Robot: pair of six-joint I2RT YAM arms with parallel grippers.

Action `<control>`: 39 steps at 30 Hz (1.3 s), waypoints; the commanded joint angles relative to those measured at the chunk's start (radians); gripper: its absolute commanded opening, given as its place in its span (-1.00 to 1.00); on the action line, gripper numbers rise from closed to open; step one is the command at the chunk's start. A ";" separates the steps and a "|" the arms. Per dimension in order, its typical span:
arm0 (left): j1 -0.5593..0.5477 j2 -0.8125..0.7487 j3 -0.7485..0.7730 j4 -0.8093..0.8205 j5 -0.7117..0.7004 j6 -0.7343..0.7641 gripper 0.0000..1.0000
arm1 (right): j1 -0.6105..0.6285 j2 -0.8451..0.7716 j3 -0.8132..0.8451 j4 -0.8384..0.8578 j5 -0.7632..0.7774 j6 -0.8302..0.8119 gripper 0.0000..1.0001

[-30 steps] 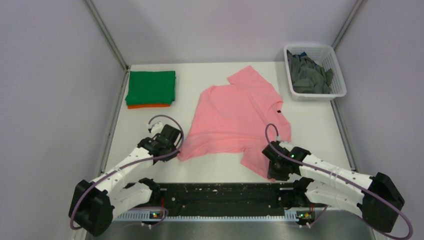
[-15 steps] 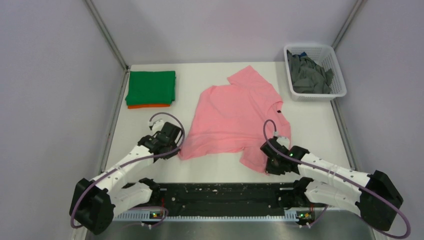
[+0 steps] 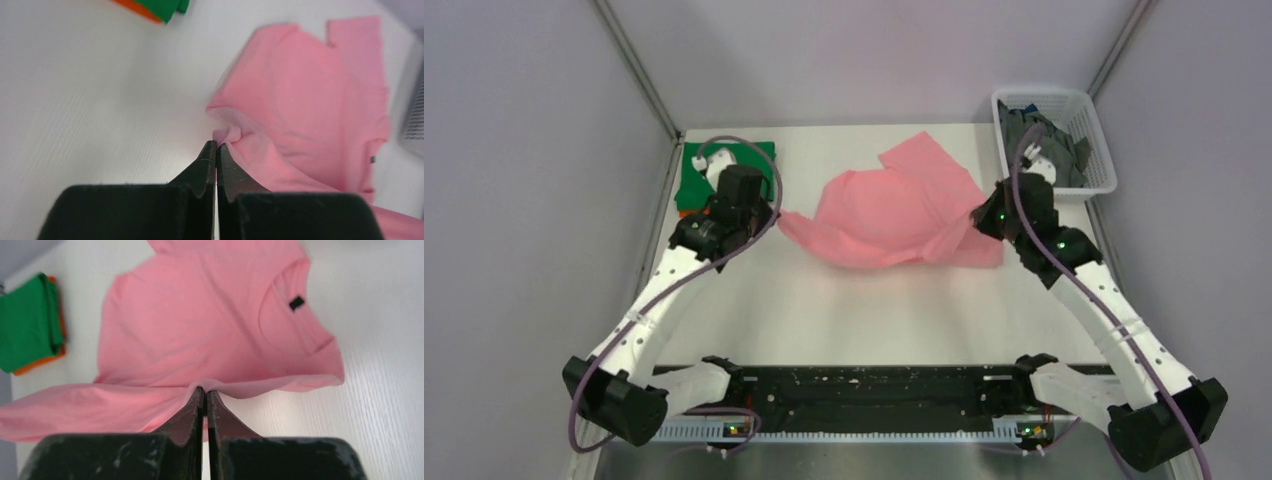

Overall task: Fold and stack the t-shirts
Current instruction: Flatten out the tshirt

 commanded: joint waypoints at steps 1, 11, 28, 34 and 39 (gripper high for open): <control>0.012 -0.127 0.188 -0.029 -0.093 0.061 -1.00 | -0.044 -0.062 0.221 0.010 0.050 -0.123 -1.00; 0.012 -0.383 0.489 -0.028 -0.033 0.170 -1.00 | -0.045 -0.128 0.737 -0.100 0.016 -0.244 -1.00; 0.013 -0.487 0.727 -0.004 0.146 0.188 -1.00 | -0.045 -0.070 1.256 -0.193 -0.201 -0.327 -1.00; 0.012 -0.432 0.635 0.016 0.055 0.201 -1.00 | -0.045 -0.065 1.086 -0.100 -0.031 -0.387 -1.00; 0.012 -0.345 0.430 0.063 -0.133 0.190 -1.00 | -0.045 -0.056 0.753 0.086 0.114 -0.439 -1.00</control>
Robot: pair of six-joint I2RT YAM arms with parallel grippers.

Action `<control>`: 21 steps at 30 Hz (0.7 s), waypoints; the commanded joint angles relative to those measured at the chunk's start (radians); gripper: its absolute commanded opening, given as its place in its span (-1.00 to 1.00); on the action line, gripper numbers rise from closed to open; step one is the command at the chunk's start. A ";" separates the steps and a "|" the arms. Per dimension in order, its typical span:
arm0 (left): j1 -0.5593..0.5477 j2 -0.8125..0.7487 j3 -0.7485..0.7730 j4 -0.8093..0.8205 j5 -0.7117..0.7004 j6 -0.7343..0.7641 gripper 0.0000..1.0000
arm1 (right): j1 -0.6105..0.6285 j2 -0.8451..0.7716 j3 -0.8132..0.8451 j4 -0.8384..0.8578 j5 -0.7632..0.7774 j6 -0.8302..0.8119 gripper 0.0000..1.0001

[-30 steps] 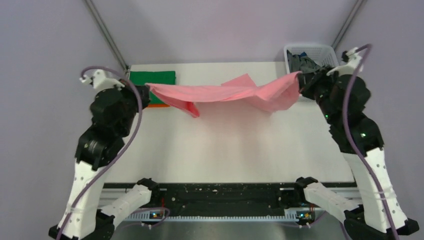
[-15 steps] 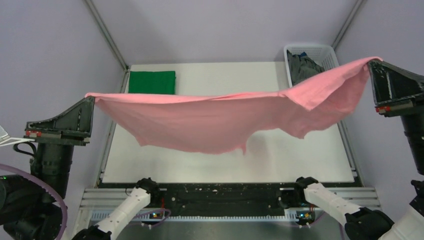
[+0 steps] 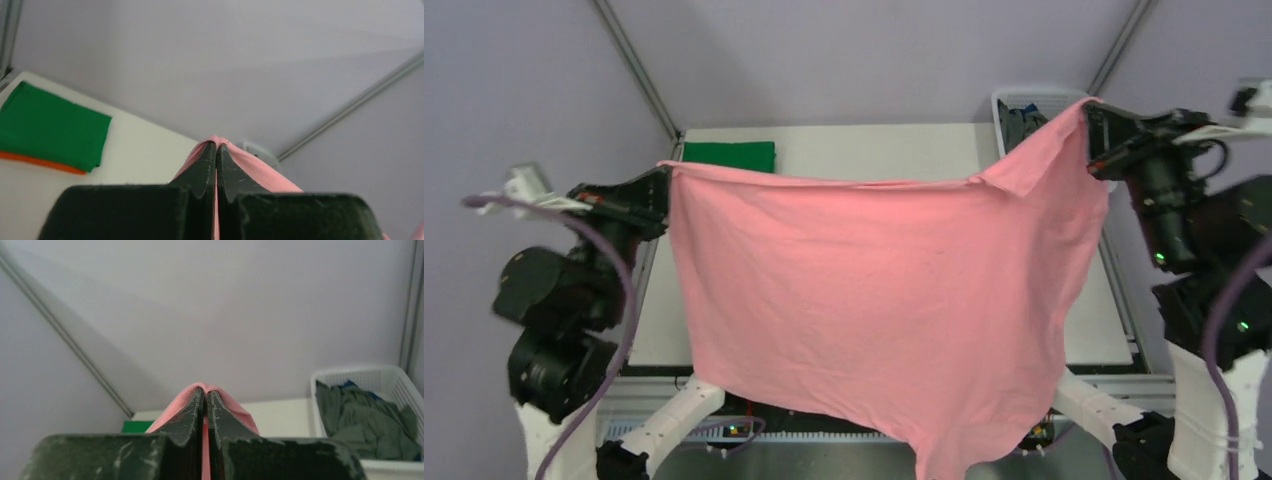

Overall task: Fold and stack the t-shirts
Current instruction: Flatten out the tshirt

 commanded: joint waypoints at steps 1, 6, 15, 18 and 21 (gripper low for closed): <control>0.004 0.150 -0.200 0.055 -0.211 -0.004 -1.00 | -0.008 0.064 -0.274 0.181 0.202 -0.063 -1.00; 0.015 0.303 -0.464 0.154 -0.308 -0.064 -1.00 | -0.010 0.135 -0.640 0.413 0.309 -0.044 -1.00; 0.150 0.765 -0.566 0.350 -0.134 -0.087 -1.00 | -0.051 0.470 -0.956 0.775 0.189 0.060 -1.00; 0.165 0.896 -0.504 0.374 -0.111 -0.074 -1.00 | -0.060 0.596 -0.923 0.809 0.175 0.075 -1.00; 0.182 0.997 -0.433 0.368 -0.086 -0.071 -1.00 | -0.062 0.676 -0.890 0.828 0.168 0.073 -1.00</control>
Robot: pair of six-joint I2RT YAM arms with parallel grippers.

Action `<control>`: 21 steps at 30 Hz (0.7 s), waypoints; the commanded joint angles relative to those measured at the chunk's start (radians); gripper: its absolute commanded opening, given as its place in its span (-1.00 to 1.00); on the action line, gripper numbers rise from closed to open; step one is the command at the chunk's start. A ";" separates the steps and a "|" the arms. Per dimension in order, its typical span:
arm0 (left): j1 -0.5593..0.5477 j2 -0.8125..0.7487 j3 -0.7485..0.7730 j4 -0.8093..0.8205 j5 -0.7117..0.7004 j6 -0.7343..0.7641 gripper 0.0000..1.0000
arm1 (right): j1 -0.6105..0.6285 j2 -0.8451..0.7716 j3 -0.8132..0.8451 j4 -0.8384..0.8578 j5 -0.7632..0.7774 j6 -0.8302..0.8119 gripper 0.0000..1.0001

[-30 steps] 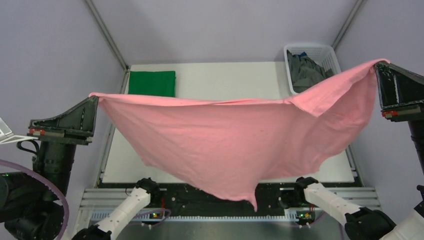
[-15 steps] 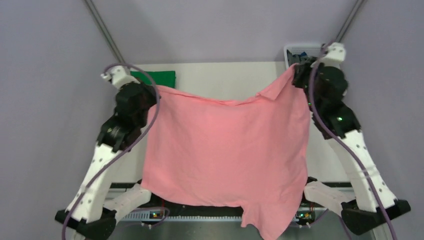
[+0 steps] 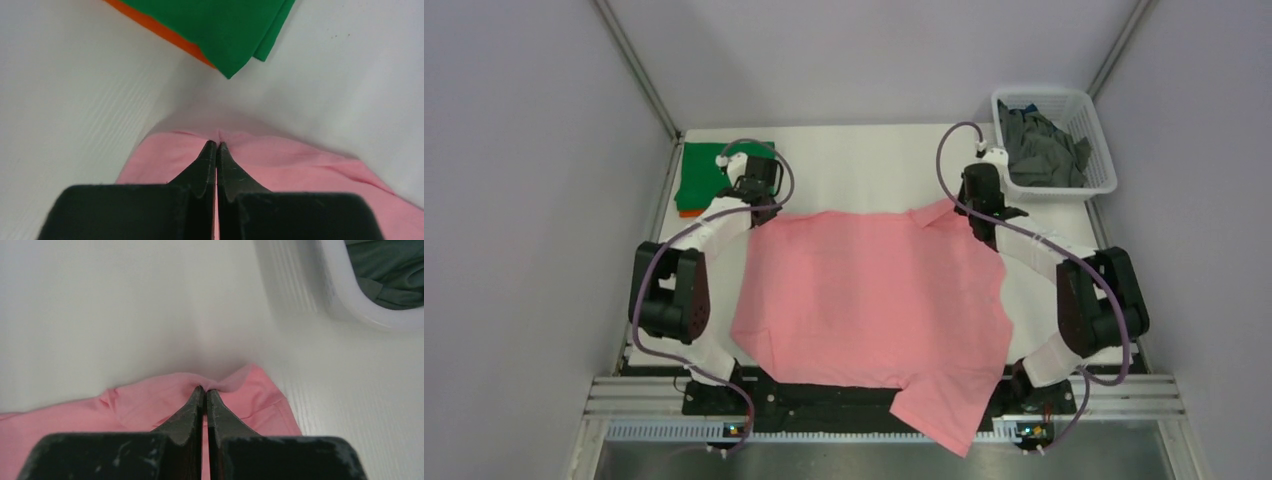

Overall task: Fold and stack the t-shirts
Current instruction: Flatten out the tshirt

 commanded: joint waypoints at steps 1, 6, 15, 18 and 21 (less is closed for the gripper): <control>0.023 0.100 0.137 0.088 0.044 0.011 -1.00 | -0.014 0.076 0.079 0.157 -0.019 0.022 -1.00; 0.040 0.194 0.217 0.090 0.087 0.009 -1.00 | -0.028 0.117 0.103 0.180 0.001 0.021 -1.00; 0.065 0.358 0.410 -0.035 0.063 -0.012 -0.96 | -0.091 0.214 0.195 0.141 0.000 0.047 -1.00; 0.075 0.404 0.486 -0.083 0.051 -0.017 -0.26 | -0.116 0.275 0.276 0.114 -0.025 0.045 -0.96; 0.081 0.435 0.646 -0.225 0.124 -0.010 0.46 | -0.126 0.337 0.409 -0.012 -0.025 0.032 -0.12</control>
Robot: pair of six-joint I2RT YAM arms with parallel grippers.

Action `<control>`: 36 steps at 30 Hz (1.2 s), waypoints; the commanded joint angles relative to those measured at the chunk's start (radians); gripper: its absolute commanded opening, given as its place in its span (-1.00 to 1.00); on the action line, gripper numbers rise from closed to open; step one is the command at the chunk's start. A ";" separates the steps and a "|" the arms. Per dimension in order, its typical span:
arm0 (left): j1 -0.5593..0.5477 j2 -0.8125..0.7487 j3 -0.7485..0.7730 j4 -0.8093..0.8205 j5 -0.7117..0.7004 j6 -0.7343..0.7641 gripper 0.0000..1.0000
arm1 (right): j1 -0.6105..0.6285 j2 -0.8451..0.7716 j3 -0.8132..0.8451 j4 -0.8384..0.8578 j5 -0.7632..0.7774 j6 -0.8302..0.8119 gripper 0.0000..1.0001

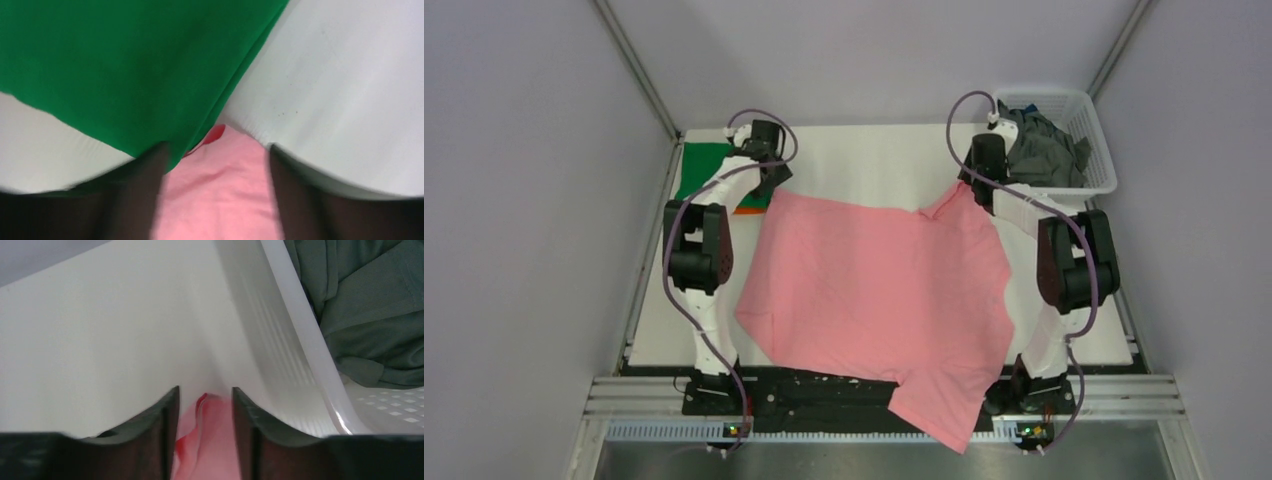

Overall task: Fold and stack the t-shirts
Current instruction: Flatten out the tshirt

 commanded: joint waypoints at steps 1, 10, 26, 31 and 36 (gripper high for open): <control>0.014 0.016 0.214 -0.182 0.063 0.003 0.91 | -0.019 0.053 0.193 -0.120 -0.012 -0.004 0.11; -0.025 -0.263 -0.114 -0.014 0.345 0.050 0.98 | -0.018 -0.173 -0.068 -0.098 -0.356 0.042 0.89; -0.131 -0.308 -0.506 0.068 0.412 0.049 0.98 | 0.027 0.063 -0.040 -0.052 -0.545 0.087 0.95; -0.131 -0.312 -0.531 0.057 0.385 0.061 0.98 | 0.031 0.110 -0.017 -0.021 -0.534 0.091 0.95; -0.131 -0.318 -0.570 0.053 0.389 0.051 0.98 | 0.032 0.174 0.029 0.054 -0.517 0.123 0.95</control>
